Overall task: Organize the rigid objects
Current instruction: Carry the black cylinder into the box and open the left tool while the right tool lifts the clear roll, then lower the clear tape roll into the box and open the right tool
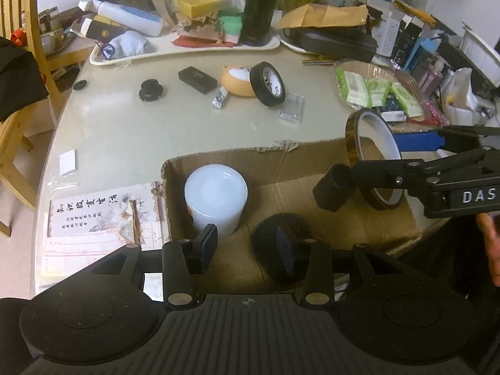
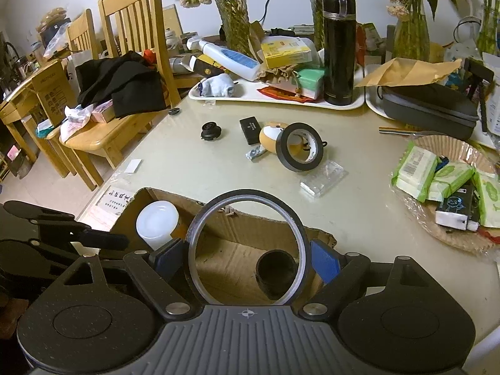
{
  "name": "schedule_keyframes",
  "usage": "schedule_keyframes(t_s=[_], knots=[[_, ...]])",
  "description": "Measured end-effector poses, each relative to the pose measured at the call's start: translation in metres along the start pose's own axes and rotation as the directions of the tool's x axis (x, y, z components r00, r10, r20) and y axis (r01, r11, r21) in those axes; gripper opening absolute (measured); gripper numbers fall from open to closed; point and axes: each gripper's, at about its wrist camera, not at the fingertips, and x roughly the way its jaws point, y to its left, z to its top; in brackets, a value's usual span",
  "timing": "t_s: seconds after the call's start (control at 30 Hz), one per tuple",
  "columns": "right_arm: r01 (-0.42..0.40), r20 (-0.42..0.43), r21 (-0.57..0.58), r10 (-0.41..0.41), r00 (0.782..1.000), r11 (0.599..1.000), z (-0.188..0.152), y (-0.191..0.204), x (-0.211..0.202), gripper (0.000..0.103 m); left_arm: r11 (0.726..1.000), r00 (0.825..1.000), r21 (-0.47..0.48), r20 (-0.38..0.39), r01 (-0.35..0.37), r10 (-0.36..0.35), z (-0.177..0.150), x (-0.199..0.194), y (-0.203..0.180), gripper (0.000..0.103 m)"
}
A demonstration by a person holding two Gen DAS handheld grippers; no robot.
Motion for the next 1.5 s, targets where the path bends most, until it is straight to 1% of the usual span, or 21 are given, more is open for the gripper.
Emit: schedule_keyframes(t_s=[0.07, 0.2, 0.4, 0.57, 0.63, 0.67, 0.73, 0.93, 0.97, 1.0, 1.03, 1.1, 1.3, 1.4, 1.5], knots=[[0.001, 0.002, 0.003, -0.001, 1.000, 1.000, 0.000, -0.001, 0.000, 0.087, 1.000, 1.000, -0.009, 0.017, 0.007, -0.007, 0.000, -0.005, 0.002, 0.048], [0.004, 0.003, 0.006, -0.004, 1.000, 1.000, 0.001, -0.001, 0.000, 0.088, 1.000, 0.998, -0.016, 0.058, 0.020, -0.019, -0.002, -0.017, 0.006, 0.053], [0.005, -0.001, 0.006, -0.005, 1.000, 1.000, 0.000, -0.001, 0.000, 0.087, 1.000, 0.995, -0.013, 0.099, 0.018, -0.016, -0.005, -0.029, 0.012, 0.053], [0.007, -0.007, 0.004, -0.007, 1.000, 1.000, 0.000, -0.001, 0.001, 0.088, 1.000, 0.993, -0.012, 0.120, -0.004, 0.006, -0.007, -0.034, 0.017, 0.055], [0.009, -0.010, 0.003, -0.009, 1.000, 1.000, -0.001, 0.000, 0.001, 0.088, 1.000, 0.992, -0.012, 0.125, -0.022, 0.023, -0.009, -0.035, 0.018, 0.075], [0.010, -0.012, 0.003, -0.010, 1.000, 1.000, -0.001, 0.000, 0.002, 0.088, 0.999, 0.990, -0.014, 0.138, -0.031, 0.033, -0.010, -0.036, 0.019, 0.076], [0.011, -0.015, 0.001, -0.011, 1.000, 1.000, -0.001, 0.001, 0.002, 0.088, 0.999, 0.987, -0.015, 0.151, -0.046, 0.048, -0.012, -0.037, 0.021, 0.077], [0.008, -0.031, -0.005, -0.008, 0.999, 1.000, -0.001, 0.002, 0.006, 0.088, 0.998, 0.986, -0.021, 0.155, -0.060, 0.063, -0.013, -0.037, 0.024, 0.077], [0.005, -0.038, -0.009, -0.005, 0.999, 1.000, -0.001, 0.003, 0.007, 0.093, 0.998, 0.985, -0.020, 0.157, -0.065, 0.068, -0.013, -0.037, 0.024, 0.077], [0.008, -0.038, -0.014, -0.009, 0.999, 1.000, 0.000, 0.004, 0.008, 0.102, 0.997, 0.984, -0.018, 0.159, -0.073, 0.075, -0.013, -0.037, 0.024, 0.077], [0.019, -0.021, -0.019, -0.019, 1.000, 1.000, 0.001, 0.006, 0.007, 0.103, 0.997, 0.984, -0.017, 0.159, -0.082, 0.083, -0.014, -0.037, 0.023, 0.077], [0.021, -0.004, -0.025, -0.021, 1.000, 0.999, 0.002, 0.006, 0.005, 0.103, 0.995, 0.983, -0.012, 0.154, -0.103, 0.104, -0.014, -0.036, 0.022, 0.077], [0.045, -0.011, 0.007, -0.045, 0.999, 0.999, 0.002, 0.000, 0.007, 0.103, 0.989, 0.979, 0.017, 0.145, -0.147, 0.144, -0.014, -0.033, 0.016, 0.077], [0.069, -0.013, 0.025, -0.069, 0.998, 0.997, 0.002, -0.004, 0.008, 0.103, 0.986, 0.973, 0.024, 0.164, -0.167, 0.161, -0.014, -0.033, 0.014, 0.077], [0.092, -0.031, 0.054, -0.091, 0.995, 0.994, 0.001, -0.009, 0.011, 0.103, 0.985, 0.972, 0.031, 0.167, -0.172, 0.164, -0.012, -0.032, 0.010, 0.077]])
